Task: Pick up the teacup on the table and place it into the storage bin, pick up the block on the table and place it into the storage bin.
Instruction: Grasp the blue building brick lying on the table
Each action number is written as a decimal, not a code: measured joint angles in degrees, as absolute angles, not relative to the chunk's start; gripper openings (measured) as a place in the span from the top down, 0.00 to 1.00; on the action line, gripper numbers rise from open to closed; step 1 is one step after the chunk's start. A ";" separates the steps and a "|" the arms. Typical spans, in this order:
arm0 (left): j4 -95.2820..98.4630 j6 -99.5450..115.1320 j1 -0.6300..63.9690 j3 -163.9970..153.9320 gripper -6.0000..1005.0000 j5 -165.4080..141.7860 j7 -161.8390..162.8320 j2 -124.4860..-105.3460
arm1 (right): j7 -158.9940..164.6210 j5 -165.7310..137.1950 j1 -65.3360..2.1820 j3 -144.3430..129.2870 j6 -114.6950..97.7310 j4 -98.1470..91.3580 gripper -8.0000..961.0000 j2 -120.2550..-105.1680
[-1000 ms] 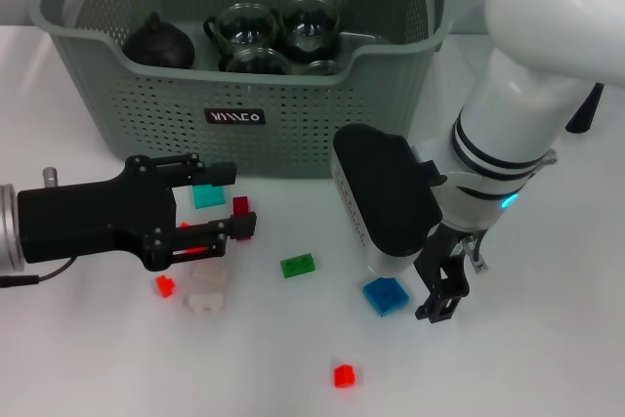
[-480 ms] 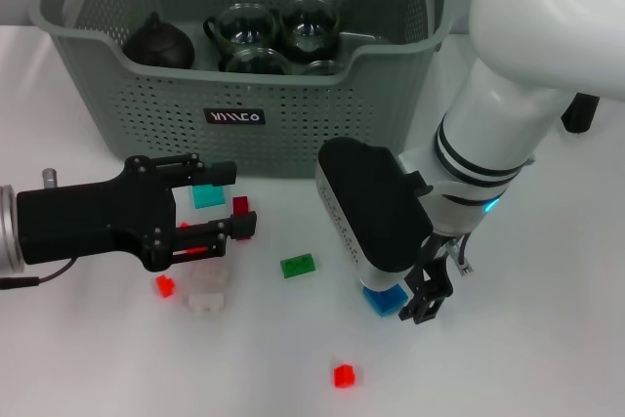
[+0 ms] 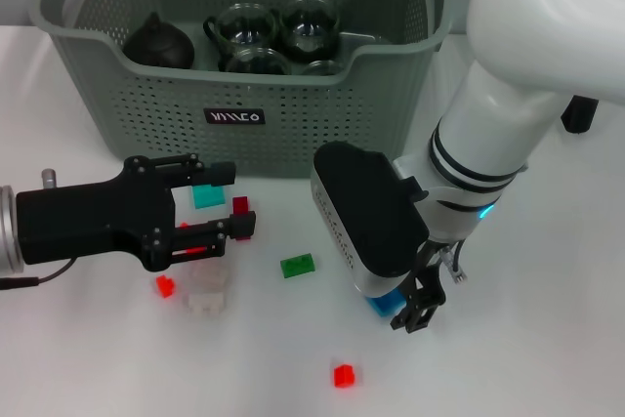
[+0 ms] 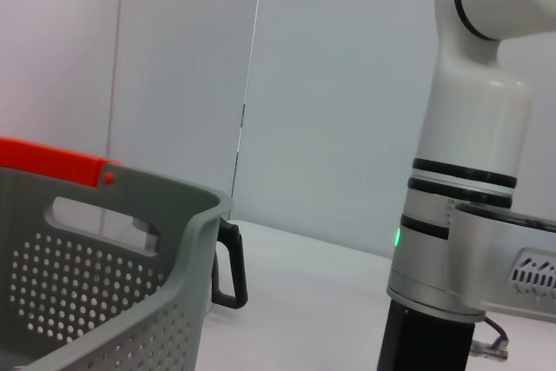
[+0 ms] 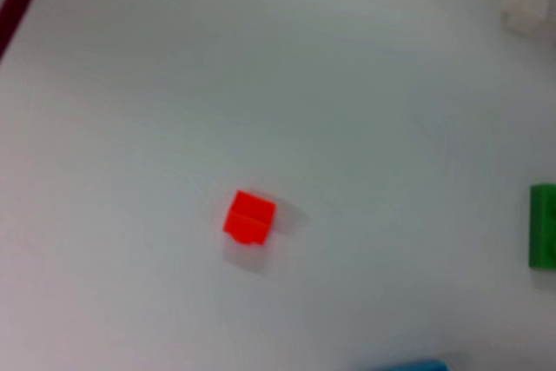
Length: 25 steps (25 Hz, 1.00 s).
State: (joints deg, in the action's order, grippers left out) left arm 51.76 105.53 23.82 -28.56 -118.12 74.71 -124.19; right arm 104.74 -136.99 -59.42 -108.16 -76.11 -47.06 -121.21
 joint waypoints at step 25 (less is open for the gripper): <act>51.67 105.88 23.61 -27.05 0.35 -118.12 74.70 -124.10 | 104.86 -134.91 -59.44 -108.07 -75.26 -43.99 0.32 -121.13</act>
